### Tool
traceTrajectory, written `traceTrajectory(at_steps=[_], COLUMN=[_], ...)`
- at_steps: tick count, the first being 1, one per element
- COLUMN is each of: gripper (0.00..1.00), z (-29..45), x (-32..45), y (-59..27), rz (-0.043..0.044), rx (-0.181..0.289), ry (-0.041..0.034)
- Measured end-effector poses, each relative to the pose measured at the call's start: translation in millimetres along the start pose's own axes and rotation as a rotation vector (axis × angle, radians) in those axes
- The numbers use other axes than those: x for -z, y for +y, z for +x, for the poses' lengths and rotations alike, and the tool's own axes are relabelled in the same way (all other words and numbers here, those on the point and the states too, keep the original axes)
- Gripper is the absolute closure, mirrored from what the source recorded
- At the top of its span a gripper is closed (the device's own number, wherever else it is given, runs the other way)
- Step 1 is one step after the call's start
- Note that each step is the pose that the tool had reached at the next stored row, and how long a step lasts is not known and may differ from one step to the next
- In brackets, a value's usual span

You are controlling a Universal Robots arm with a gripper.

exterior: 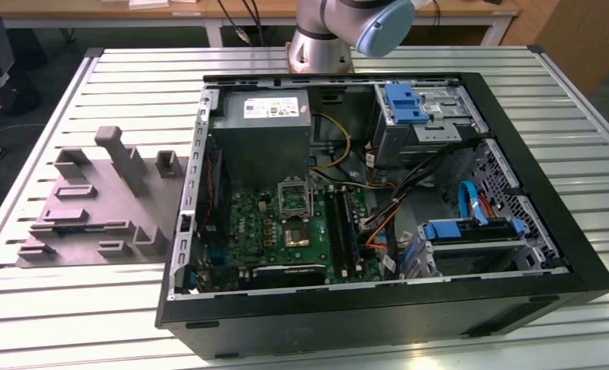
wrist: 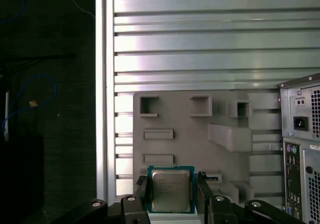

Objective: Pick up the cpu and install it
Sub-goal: 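Pick up the cpu and move it towards the insertion slot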

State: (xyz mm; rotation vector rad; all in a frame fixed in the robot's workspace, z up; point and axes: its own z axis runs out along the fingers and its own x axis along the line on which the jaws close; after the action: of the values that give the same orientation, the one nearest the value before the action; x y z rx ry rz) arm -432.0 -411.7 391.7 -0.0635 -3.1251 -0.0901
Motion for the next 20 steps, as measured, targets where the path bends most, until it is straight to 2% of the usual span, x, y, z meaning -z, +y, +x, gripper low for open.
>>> traceTrajectory(at_steps=[11, 20], gripper=[0.53, 0.53], z=[-9.5, -13.8], x=[0.1, 0.2], y=[0.4, 0.6], rz=[0.0000, 0.0000], rx=[0.000, 0.000], ry=[0.0000, 0.0000])
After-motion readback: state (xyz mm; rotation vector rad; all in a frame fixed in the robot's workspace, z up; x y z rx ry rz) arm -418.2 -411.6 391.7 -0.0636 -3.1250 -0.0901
